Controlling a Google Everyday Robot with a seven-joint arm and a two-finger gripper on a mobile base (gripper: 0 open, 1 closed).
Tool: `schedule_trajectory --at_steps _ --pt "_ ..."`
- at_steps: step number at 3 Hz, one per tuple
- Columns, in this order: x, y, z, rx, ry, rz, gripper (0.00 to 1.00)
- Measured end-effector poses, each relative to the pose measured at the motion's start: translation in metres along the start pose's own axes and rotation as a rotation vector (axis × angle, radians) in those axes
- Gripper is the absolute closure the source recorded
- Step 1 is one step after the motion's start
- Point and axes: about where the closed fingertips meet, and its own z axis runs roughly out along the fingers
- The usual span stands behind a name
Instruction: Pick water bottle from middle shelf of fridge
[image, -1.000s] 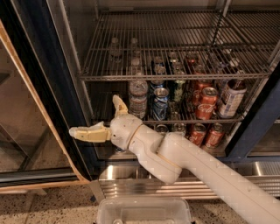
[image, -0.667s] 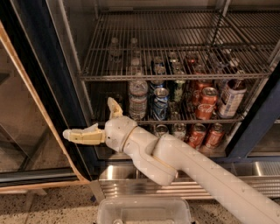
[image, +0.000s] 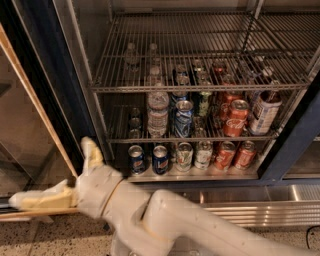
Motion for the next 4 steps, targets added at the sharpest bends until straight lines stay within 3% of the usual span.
schedule_trajectory --at_steps 1,2,3,4 --pt "-0.008 0.033 -0.001 -0.024 -0.051 0.050 0.00" --pt "-0.008 0.033 -0.001 -0.024 -0.051 0.050 0.00" --pt "-0.010 0.031 -0.005 0.017 -0.059 0.038 0.00" --pt "-0.037 0.058 -0.025 0.083 -0.146 -0.011 0.00"
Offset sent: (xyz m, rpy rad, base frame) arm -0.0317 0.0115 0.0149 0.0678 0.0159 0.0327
